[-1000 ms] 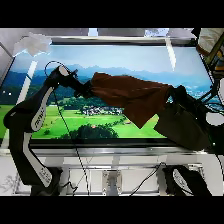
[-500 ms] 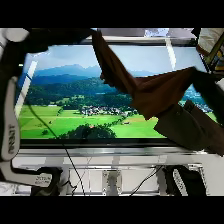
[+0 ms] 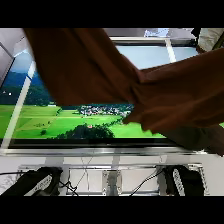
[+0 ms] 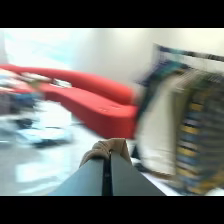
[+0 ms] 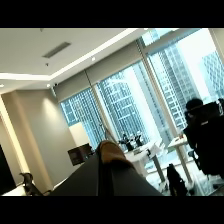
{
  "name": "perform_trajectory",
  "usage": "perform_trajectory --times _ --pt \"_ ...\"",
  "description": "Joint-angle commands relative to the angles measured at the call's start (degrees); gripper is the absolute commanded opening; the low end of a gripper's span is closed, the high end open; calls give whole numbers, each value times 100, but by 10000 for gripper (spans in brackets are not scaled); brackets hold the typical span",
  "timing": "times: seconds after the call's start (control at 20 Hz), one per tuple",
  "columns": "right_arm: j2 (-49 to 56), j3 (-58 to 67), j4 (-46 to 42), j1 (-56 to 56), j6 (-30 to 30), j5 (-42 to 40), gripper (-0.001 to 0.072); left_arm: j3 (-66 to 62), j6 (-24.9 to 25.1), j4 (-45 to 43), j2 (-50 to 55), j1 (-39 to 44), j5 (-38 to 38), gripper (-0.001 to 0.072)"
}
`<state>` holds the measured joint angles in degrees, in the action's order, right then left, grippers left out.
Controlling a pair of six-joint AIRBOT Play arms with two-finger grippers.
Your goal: Fold the shirts.
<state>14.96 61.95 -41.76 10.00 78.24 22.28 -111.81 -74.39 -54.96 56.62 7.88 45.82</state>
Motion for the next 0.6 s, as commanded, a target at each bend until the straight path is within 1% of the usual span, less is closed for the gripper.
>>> perform_trajectory --times 0.0,0.05,0.1,0.15,0.2,0.3,0.45,0.5,0.55 --pt "319 90 -195 2 304 396 28 72 -1945 -2889 -240 2 444 9" --pt "649 20 -149 2 446 809 28 170 -2284 -3401 -146 2 942 10" --pt "1027 -70 -35 2 498 1268 28 337 -2424 -3696 -24 2 1434 10" --pt "1484 -219 195 -11 487 1692 28 542 -2441 -3805 114 2 1777 10" --pt "1919 -400 435 -68 463 1919 28 813 -2441 -3801 256 2 1980 10" --pt "2787 -802 518 -444 42 1749 28 1545 -2457 -3692 592 4 1985 10" --pt "4118 -1141 254 -1019 -26 857 28 2503 -2487 -3733 1429 4 1613 10" --pt "4555 -1143 240 -1106 -26 664 28 2669 -2557 -3875 1788 2 1421 10" --pt "4994 -1143 278 -1154 -28 433 28 2702 -2798 -4085 2144 2 1231 10"
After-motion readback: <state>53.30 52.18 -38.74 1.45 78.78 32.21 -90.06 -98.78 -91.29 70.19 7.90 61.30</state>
